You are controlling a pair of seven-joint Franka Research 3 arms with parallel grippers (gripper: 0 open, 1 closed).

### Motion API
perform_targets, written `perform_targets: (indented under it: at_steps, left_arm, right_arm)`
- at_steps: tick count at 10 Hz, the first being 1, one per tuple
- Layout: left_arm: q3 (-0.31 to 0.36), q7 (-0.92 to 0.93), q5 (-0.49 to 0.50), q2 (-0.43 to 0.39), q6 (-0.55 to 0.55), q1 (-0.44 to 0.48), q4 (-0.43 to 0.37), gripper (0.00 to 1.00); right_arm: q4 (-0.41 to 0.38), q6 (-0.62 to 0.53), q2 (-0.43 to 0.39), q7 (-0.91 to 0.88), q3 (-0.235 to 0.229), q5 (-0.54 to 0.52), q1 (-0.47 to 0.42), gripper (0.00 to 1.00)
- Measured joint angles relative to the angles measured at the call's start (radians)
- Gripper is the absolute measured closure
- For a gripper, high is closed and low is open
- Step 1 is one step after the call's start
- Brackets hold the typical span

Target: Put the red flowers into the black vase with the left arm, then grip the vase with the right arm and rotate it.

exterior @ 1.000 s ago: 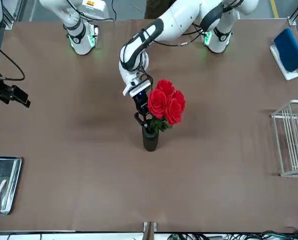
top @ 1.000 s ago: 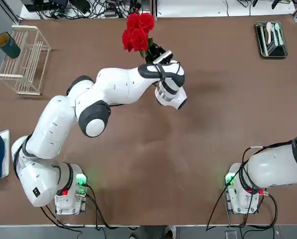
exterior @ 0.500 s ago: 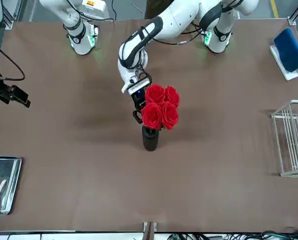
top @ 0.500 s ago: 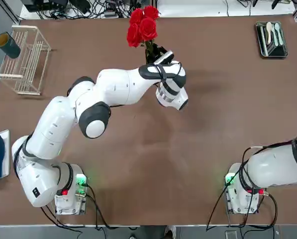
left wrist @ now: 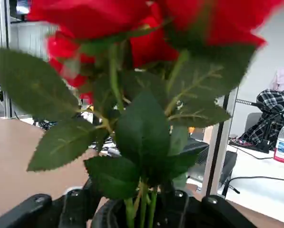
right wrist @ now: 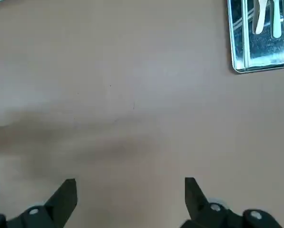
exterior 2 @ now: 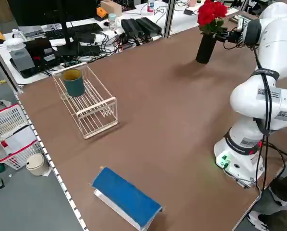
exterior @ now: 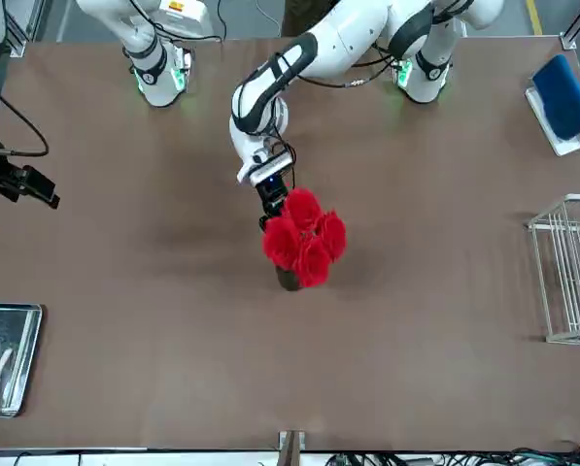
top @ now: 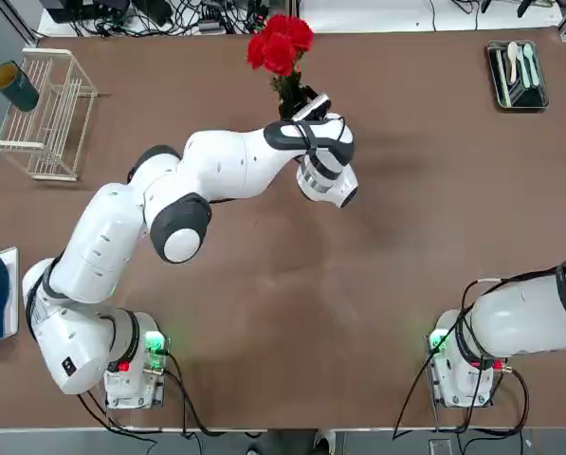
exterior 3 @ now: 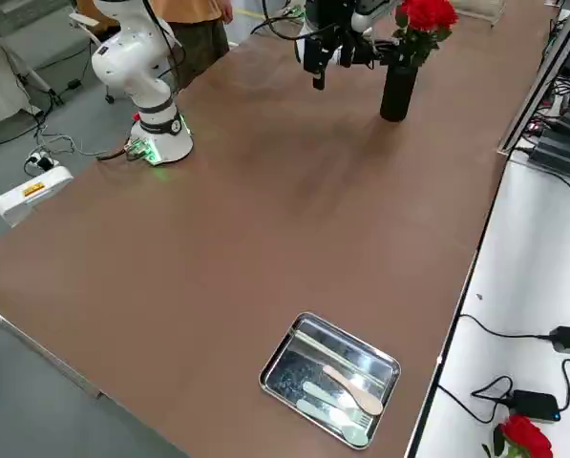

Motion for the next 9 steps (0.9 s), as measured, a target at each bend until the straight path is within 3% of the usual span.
perform_targets:
  at_steps: [6,9]
  left_arm:
    - [-0.015,0.000,0.002,-0.005,0.003,-0.017,0.014,0.44]
    - [-0.060,0.006,-0.009,-0.038,-0.014,-0.026,0.018,0.43]
  right_arm:
    - [0.000,-0.002,0.000,0.000,0.000,0.000,0.000,0.00]
    - [0.000,-0.008,0.000,0.000,0.000,0.000,0.000,0.00]
